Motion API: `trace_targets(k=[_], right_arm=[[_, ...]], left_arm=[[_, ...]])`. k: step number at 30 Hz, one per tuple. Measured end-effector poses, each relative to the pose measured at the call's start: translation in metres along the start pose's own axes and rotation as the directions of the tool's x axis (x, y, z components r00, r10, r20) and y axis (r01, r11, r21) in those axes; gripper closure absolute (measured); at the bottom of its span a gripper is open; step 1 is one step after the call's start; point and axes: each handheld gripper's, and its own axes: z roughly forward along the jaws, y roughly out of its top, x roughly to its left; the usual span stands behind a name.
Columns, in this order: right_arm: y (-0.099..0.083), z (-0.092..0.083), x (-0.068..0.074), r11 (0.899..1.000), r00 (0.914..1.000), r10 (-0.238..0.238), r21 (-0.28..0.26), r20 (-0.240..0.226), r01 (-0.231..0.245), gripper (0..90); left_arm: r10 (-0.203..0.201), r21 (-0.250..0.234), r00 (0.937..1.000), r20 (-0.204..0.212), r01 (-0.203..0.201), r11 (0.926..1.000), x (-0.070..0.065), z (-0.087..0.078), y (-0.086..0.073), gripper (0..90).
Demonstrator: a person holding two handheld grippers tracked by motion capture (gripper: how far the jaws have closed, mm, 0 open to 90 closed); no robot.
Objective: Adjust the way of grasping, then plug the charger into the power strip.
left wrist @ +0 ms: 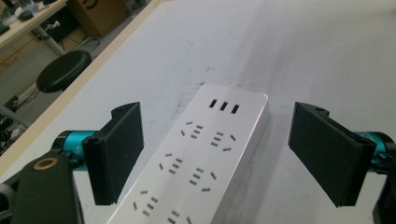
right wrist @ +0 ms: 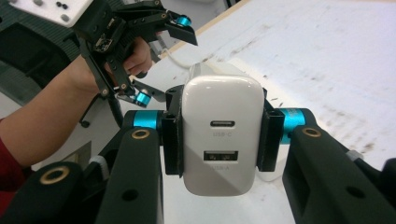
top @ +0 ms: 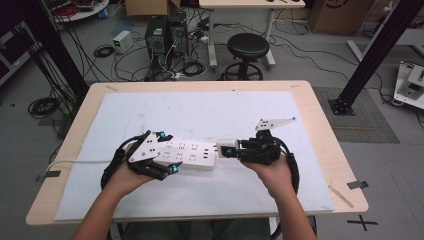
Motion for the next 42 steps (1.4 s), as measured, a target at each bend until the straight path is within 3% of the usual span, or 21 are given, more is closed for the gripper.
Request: trace_targets(k=[7,12,18,25,34,39,41,42], right_arm=[[0.009,-0.013,-0.003,0.993,0.992,-0.102,0.064,0.074,0.098,63.2],[0.016,-0.022,-0.004,0.989,0.9863,-0.127,0.095,0.105,0.117,63.2],[0.024,-0.024,-0.006,0.982,0.9785,-0.153,0.131,0.138,0.135,63.2],[0.026,-0.021,-0.01,0.98,0.9792,-0.148,0.151,0.139,0.127,63.2],[0.041,-0.012,-0.013,0.968,0.9755,-0.172,0.205,0.137,0.142,63.2],[0.056,0.002,-0.019,0.947,0.9699,-0.215,0.267,0.114,0.178,63.2],[0.058,0.006,-0.019,0.944,0.9705,-0.216,0.278,0.108,0.179,63.2],[0.064,0.012,-0.021,0.935,0.9688,-0.229,0.298,0.095,0.192,63.2]], left_arm=[[-0.024,0.08,0.9996,-0.013,0.025,0.9965,0.019,-0.018,0.001,18.2],[-0.058,0.115,0.9983,-0.002,0.058,0.9917,0.036,-0.029,0.0,18.2],[-0.098,0.12,0.9952,0.001,0.097,0.988,0.051,-0.035,-0.005,18.2],[-0.116,0.108,0.9933,-0.007,0.116,0.9873,0.056,-0.037,-0.012,18.2],[-0.132,0.109,0.9909,-0.025,0.134,0.9849,0.065,-0.044,-0.017,18.2],[-0.133,0.125,0.9902,-0.044,0.137,0.9826,0.066,-0.048,-0.023,18.2],[-0.135,0.137,0.9896,-0.051,0.14,0.9806,0.066,-0.049,-0.026,18.2],[-0.139,0.137,0.989,-0.052,0.145,0.98,0.066,-0.05,-0.027,18.2]])
